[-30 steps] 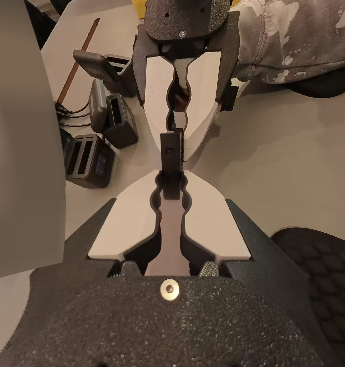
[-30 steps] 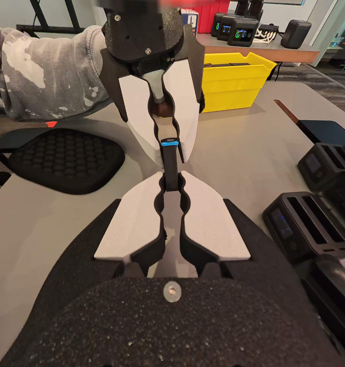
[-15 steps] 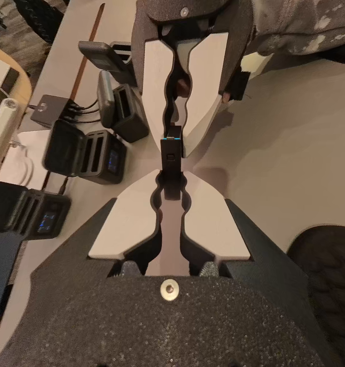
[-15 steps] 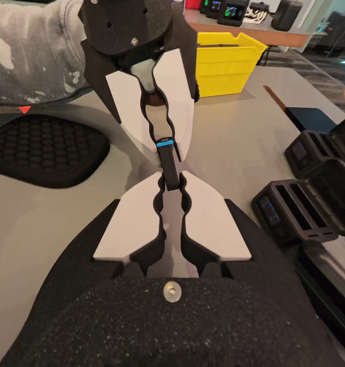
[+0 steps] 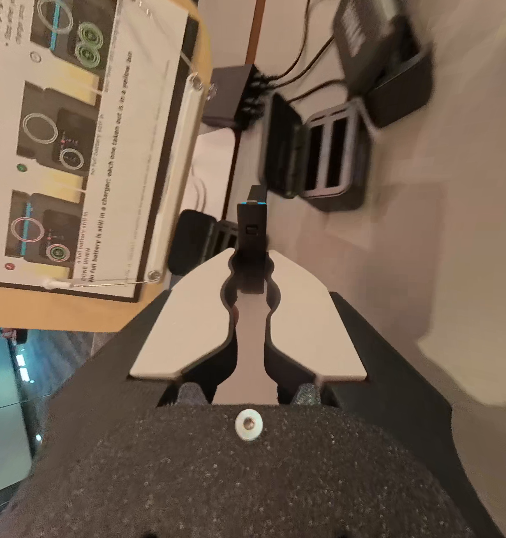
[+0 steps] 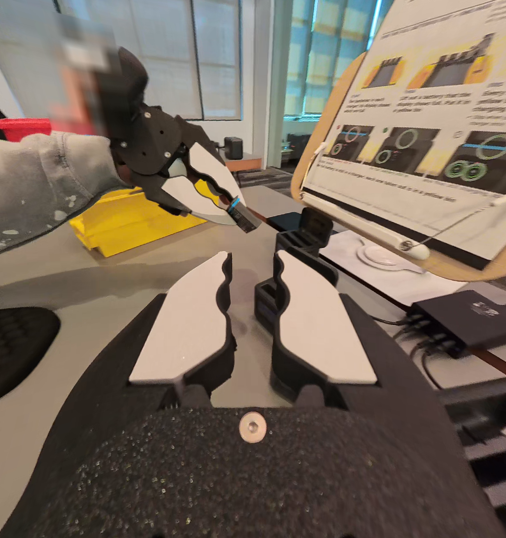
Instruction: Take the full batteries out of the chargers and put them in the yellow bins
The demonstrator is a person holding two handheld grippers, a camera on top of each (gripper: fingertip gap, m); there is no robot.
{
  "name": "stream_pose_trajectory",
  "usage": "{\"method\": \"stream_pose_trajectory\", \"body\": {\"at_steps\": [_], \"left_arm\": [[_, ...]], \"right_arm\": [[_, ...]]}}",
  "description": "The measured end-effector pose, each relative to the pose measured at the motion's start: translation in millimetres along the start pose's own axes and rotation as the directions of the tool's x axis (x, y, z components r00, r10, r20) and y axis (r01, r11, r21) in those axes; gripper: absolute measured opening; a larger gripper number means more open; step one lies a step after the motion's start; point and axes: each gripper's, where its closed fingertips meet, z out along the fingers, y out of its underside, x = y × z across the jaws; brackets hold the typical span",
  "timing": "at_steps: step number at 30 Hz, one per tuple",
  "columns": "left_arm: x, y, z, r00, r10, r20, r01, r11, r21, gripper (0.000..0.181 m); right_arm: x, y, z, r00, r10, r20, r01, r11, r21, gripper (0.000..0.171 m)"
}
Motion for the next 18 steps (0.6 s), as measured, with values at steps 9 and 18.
{"method": "stream_pose_trajectory", "body": {"at_steps": [9,18], "left_arm": [[-43.4,34.1,48.0,0.973,0.17,-0.159,-0.198,0.962,-0.186,0.016],[-40.5,50.7,63.8,0.92,0.157,-0.358,-0.268,0.921,-0.283,0.016]], "right_arm": [[22.6,-6.7,-14.9,0.998,0.017,-0.068,-0.015,1.0,0.026,0.021],[27.8,-4.3,-16.5,0.997,0.044,-0.07,-0.042,0.999,0.025,0.019]]}}
